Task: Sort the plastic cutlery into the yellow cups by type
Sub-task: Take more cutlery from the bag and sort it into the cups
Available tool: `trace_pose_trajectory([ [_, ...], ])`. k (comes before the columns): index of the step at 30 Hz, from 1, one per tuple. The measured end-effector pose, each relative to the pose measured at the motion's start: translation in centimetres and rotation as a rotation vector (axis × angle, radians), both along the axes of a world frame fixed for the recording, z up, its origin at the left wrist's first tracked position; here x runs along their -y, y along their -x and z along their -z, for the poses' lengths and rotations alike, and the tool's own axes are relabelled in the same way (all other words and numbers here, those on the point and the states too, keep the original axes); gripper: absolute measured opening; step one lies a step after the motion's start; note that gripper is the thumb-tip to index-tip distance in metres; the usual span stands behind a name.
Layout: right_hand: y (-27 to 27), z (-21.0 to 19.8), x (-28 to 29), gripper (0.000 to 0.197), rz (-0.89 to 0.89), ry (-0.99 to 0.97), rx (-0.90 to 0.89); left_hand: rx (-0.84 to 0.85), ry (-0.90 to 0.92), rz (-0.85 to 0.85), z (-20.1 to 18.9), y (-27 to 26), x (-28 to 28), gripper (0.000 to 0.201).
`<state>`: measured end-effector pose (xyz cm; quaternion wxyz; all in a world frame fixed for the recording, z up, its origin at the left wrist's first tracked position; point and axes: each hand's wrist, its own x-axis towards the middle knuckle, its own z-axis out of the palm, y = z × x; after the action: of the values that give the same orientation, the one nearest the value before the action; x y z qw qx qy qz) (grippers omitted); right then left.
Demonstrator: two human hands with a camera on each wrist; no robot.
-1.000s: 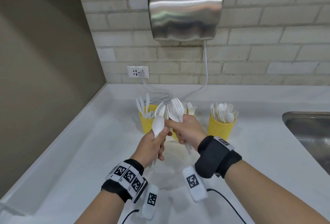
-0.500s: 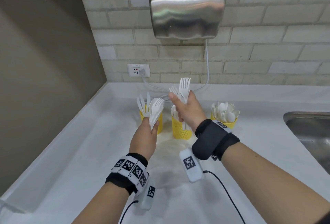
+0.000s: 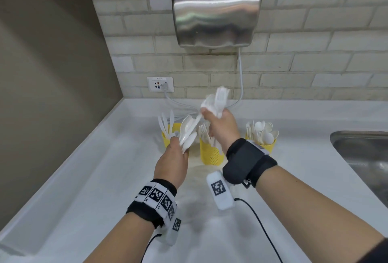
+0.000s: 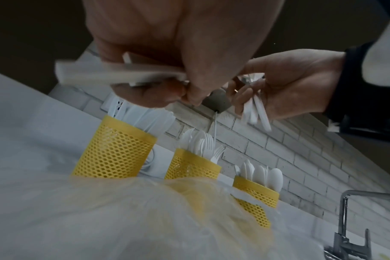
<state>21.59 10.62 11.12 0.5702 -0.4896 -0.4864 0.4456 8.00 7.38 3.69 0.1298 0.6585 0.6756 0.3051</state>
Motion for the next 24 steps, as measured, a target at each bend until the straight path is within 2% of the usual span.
trace_pose_trajectory([
  [2, -0.9, -0.8, -0.8, 0.006, 0.039, -0.020, -0.056, 0.007, 0.020, -0.008, 0.4, -0.1, -0.2, 0.031],
  [3, -1.4, -1.1, -1.2, 0.009, 0.047, -0.031, -0.080, 0.021, 0.035, -0.015, 0.7, -0.1, -0.3, 0.029],
  [8, -3.9, -0.4, -3.2, 0.018, 0.134, -0.058, -0.021, 0.220, 0.084, -0.029, 1.0, -0.5, -0.6, 0.032],
  [11, -4.6, 0.7, -3.3, 0.020, 0.093, 0.003, -0.082, 0.350, 0.092, 0.022, 0.5, -1.5, -1.3, 0.026],
  [15, -5.1, 2.7, -3.7, 0.025, 0.044, 0.026, -0.046, 0.429, 0.073, 0.052, 0.6, -3.2, -3.4, 0.025],
  [18, -5.4, 3.3, -3.9, 0.020, -0.006, 0.118, 0.005, 0.464, 0.075, 0.002, 1.2, -4.4, -5.0, 0.025],
  [21, -5.4, 3.3, -4.2, 0.039, 0.030, 0.166, 0.072, 0.427, 0.059, -0.037, 2.0, -5.4, -6.1, 0.035],
  [24, -5.3, 3.1, -4.6, 0.056, 0.066, 0.154, 0.248, 0.357, 0.069, -0.044, 2.6, -5.8, -6.6, 0.045],
])
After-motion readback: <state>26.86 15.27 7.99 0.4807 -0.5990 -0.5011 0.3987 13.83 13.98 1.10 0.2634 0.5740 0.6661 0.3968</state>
